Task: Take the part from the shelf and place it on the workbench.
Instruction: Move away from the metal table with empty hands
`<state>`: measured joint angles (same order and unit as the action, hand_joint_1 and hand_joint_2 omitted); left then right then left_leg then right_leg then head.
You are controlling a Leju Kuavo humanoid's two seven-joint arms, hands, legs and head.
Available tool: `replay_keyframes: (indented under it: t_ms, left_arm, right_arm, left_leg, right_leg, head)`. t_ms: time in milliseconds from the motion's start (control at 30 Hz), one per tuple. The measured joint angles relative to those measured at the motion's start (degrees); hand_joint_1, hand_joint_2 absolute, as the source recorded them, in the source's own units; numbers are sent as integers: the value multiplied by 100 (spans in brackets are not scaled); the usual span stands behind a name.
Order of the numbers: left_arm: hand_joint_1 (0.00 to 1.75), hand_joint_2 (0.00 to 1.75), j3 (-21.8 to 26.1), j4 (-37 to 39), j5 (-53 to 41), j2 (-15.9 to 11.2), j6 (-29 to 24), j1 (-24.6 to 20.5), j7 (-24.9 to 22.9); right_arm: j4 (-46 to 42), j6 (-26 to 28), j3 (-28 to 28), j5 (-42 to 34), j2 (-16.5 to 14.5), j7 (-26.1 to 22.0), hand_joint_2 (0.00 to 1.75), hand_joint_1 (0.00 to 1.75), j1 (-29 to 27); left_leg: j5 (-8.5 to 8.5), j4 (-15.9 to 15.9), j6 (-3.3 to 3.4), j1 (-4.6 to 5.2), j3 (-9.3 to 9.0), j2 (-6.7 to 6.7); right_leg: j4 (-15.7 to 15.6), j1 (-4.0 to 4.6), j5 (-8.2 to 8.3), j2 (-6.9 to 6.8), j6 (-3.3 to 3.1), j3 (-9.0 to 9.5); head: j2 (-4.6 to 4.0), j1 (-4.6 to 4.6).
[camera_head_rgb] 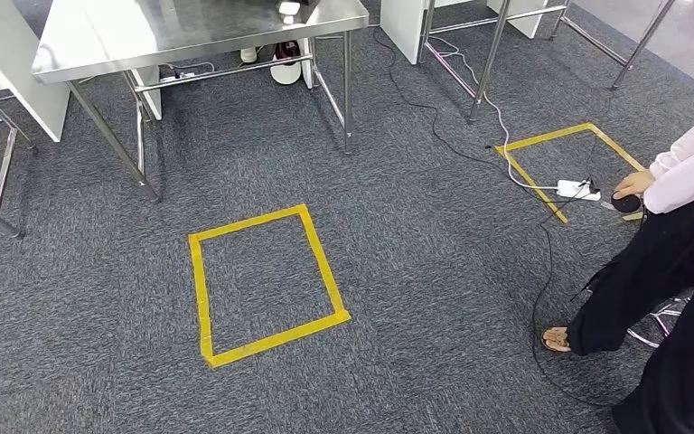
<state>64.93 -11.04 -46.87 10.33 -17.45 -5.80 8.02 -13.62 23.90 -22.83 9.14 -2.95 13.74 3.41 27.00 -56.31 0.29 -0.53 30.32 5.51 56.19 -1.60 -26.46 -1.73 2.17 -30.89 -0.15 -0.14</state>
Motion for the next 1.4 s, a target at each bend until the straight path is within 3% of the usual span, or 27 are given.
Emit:
replay_keyframes:
  t_ms: [67, 133, 167, 200, 233, 267, 333, 400, 467, 533, 567, 633, 700, 733, 800, 867, 933, 967, 1033, 1100, 1167, 1233, 1267, 1300, 1333, 1400]
  left_arm:
    - [0, 0, -89, 1, -114, 30, -25, 3, -104]
    - [0, 0, -179, 2, -221, 56, -38, 25, -178]
    - [0, 0, -219, 2, -275, 67, -32, 36, -209]
    - [0, 0, -266, 2, -331, 78, -18, 44, -249]
    - [0, 0, -308, 2, -378, 89, 2, 49, -289]
    - [0, 0, -351, 2, -420, 101, 23, 51, -328]
    - [0, 0, -422, 2, -460, 122, 47, 51, -369]
    - [0, 0, -474, 2, -472, 143, 50, 51, -382]
    - [0, 0, -504, 3, -476, 168, 52, 49, -389]
    - [0, 0, -514, 3, -475, 191, 54, 41, -392]
    - [0, 0, -516, 3, -476, 198, 56, 41, -393]
    - [0, 0, -517, 3, -476, 197, 57, 56, -393]
    - [0, 0, -517, 4, -483, 198, 67, 70, -396]
    - [0, 0, -520, 4, -497, 199, 80, 72, -397]
    - [0, 0, -538, 4, -531, 202, 114, 71, -396]
    - [0, 0, -580, 4, -567, 212, 139, 69, -391]
    - [0, 0, -627, 5, -611, 235, 151, 67, -412]
    - [0, 0, -645, 6, -637, 247, 152, 64, -438]
    - [0, 0, -687, 7, -740, 273, 134, 52, -519]
    - [0, 0, -761, 7, -849, 291, 119, 53, -590]
    - [0, 0, -812, 7, -886, 294, 114, 75, -633]
    - [0, 0, -829, 8, -890, 295, 105, 103, -659]
    - [0, 0, -835, 9, -890, 295, 98, 111, -663]
    - [0, 0, -840, 9, -889, 293, 89, 116, -662]
    - [0, 0, -844, 9, -889, 291, 80, 117, -655]
    - [0, 0, -857, 9, -888, 287, 68, 119, -633]
  right_arm:
    - [80, -98, 72, 229, -157, 151, 0, 0, -53]
    - [125, -209, 236, 570, -270, 172, 0, 0, -63]
    - [144, -271, 340, 757, -309, 142, 0, 0, -63]
    - [162, -338, 464, 947, -337, 99, 0, 0, -68]
    - [179, -398, 586, 1092, -356, 52, 0, 0, -75]
    - [194, -451, 711, 1206, -376, 15, 0, 0, -80]
    - [213, -502, 911, 1309, -410, -17, 0, 0, -78]
    - [221, -514, 1032, 1338, -432, -22, 0, 0, -63]
    - [234, -522, 1115, 1349, -437, -25, 0, 0, -70]
    - [250, -528, 1170, 1351, -436, -25, 0, 0, -86]
    - [256, -530, 1191, 1352, -436, -25, 0, 0, -86]
    - [259, -532, 1233, 1356, -438, -27, 0, 0, -80]
    - [263, -540, 1266, 1387, -438, -38, 0, 0, -86]
    - [266, -553, 1286, 1435, -438, -58, 0, 0, -95]
    - [272, -591, 1348, 1574, -437, -112, 0, 0, -109]
    - [274, -633, 1447, 1693, -432, -136, 0, 0, -95]
    - [275, -683, 1543, 1783, -434, -83, 0, 0, -61]
    - [278, -718, 1587, 1832, -442, -28, 0, 0, -52]
    - [290, -811, 1684, 1958, -465, 92, 0, 0, -53]
    - [298, -926, 1797, 2087, -490, 185, 0, 0, -57]
    - [300, -1020, 1892, 2156, -522, 284, 0, 0, -47]
    - [301, -1067, 1949, 2169, -543, 370, 0, 0, -45]
    - [301, -1080, 1965, 2172, -546, 392, 0, 0, -52]
    - [302, -1091, 1978, 2178, -546, 402, 0, 0, -59]
    - [302, -1100, 1990, 2188, -546, 404, 0, 0, -62]
    - [302, -1110, 2014, 2214, -546, 399, 0, 0, -51]
  left_leg:
    - [296, -363, -64, -38, 137, -239]
    - [759, -1144, -82, -51, 462, -479]
    - [905, -1488, -78, -52, 609, -519]
    - [940, -1666, -69, -52, 679, -535]
    - [852, -1603, -55, -54, 633, -547]
    - [677, -1332, -39, -61, 483, -581]
    - [327, -535, -10, -87, 63, -814]
    - [208, -104, 17, -90, -141, -994]
    - [189, -63, 80, -48, -140, -912]
    - [123, -12, 185, -33, -135, -764]
    - [91, 18, 232, -37, -126, -680]
    - [67, 33, 276, -22, -94, -512]
    - [63, 28, 283, -2, -68, -336]
    - [62, 26, 284, 3, -61, -262]
    - [63, 23, 281, 5, -63, -147]
    - [73, 16, 261, 18, -81, -49]
    - [96, -4, 210, 56, -98, 60]
    - [107, -12, 182, 72, -107, 117]
    - [137, -28, 116, 60, -129, 177]
    - [329, -244, 37, 22, -58, -91]
    - [724, -903, -12, -2, 222, -445]
    - [982, -1581, -27, -12, 535, -536]
    - [950, -1680, -32, -22, 594, -544]
    - [802, -1560, -37, -39, 554, -553]
    - [579, -1246, -42, -65, 426, -586]
    - [235, -520, -56, -133, 128, -862]
  right_leg:
    - [-7, -30, 42, 106, -87, -15]
    - [-6, -10, 78, 220, -153, -65]
    - [-4, 6, 90, 284, -171, -85]
    - [-3, 17, 102, 352, -182, -99]
    - [-1, 23, 113, 420, -182, -104]
    - [3, 24, 123, 492, -175, -106]
    - [22, 37, 143, 626, -144, -116]
    - [37, 60, 171, 734, -88, -155]
    - [21, 64, 217, 844, 2, -218]
    - [122, 60, 166, 746, 48, -318]
    - [325, 69, 44, 608, 37, -429]
    - [1045, 74, -340, 329, -10, -755]
    - [1661, 67, -596, 252, 13, -984]
    - [1726, 66, -612, 237, 47, -968]
    - [1357, 64, -481, 190, 121, -695]
    - [613, 73, -284, -51, 151, -242]
    - [87, 103, -135, -282, 98, 61]
    - [6, 119, -107, -312, 61, 86]
    - [-6, 91, -69, -175, -6, 59]
    - [-26, 39, -36, -47, -81, 65]
    - [-26, 30, -7, 87, -146, 49]
    - [-14, 39, 9, 238, -176, 26]
    - [-6, 39, 12, 316, -179, 24]
    - [3, 35, 14, 396, -181, 25]
    - [16, 30, 13, 475, -180, 28]
    - [67, 40, 7, 625, -151, -9]
  head:
    - [0, -15]
    - [0, -22]
    - [0, -21]
    - [0, -20]
    - [0, -20]
    - [0, -18]
    - [0, -20]
    - [0, -14]
    - [0, -9]
    - [0, 0]
    - [0, 13]
    - [0, 36]
    - [0, 34]
    - [0, 36]
    - [0, 37]
    - [0, 41]
    - [0, 37]
    - [0, 34]
    - [0, 23]
    - [0, 14]
    - [0, 5]
    - [0, 5]
    - [0, 5]
    - [0, 5]
    - [0, 5]
    - [0, 4]
